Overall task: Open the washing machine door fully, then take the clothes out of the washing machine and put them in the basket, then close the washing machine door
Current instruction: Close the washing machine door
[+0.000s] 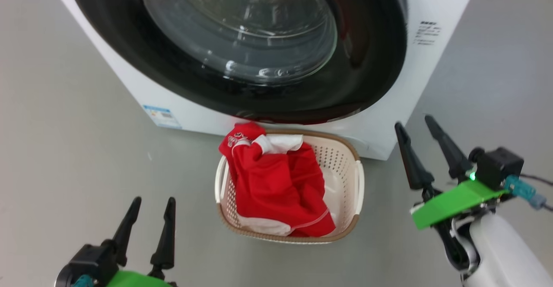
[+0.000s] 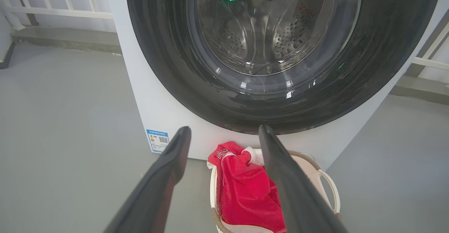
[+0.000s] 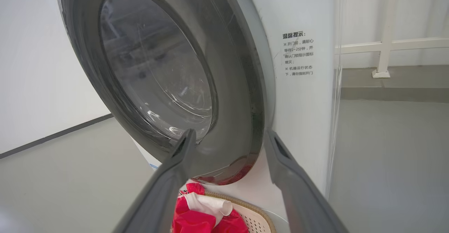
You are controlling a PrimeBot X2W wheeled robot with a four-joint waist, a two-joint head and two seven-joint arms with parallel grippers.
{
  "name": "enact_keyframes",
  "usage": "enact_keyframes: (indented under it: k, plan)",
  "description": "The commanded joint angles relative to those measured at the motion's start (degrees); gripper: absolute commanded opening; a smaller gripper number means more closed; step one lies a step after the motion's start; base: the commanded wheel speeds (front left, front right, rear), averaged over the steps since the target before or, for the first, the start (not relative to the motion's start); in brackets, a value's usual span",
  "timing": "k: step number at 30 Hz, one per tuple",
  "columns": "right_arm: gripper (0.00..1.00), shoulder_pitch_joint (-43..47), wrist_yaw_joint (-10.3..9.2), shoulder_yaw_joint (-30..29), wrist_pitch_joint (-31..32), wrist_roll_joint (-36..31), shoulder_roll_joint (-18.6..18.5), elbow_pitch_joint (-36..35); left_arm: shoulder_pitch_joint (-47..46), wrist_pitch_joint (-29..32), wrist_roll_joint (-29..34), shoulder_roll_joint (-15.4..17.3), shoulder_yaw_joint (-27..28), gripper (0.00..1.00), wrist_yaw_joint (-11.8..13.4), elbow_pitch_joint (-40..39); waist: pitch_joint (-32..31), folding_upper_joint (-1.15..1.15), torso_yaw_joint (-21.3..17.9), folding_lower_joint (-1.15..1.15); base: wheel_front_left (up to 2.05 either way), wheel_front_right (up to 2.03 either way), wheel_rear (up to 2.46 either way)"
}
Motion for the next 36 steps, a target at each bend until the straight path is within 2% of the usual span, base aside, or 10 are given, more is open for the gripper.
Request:
enact_keyframes:
  k: [1,18,36]
  plan:
    - [1.00,0.87,-0.06,1.12,-0.36,-0.46,0.19,-1.62,0.26,-0.70,0.39,1.54,2.21,1.00,0.03,-1.13,-1.84,0.00,-1.77,0.00,0.00,0.00,0.00]
    - [1.00,10.89,-0.06,-0.41,-0.36,-0.59,-0.01,-2.87,3.45,-0.70,0.66,3.26,4.06,1.00,0.03,-1.59,-5.82,0.00,-7.11,0.00,0.00,0.00,0.00]
    - [1.00,19.01,-0.06,-3.66,-0.36,-1.10,0.25,-4.55,6.36,-0.70,0.81,3.97,6.04,1.00,0.03,-2.69,-8.82,0.00,-10.51,0.00,0.00,0.00,0.00]
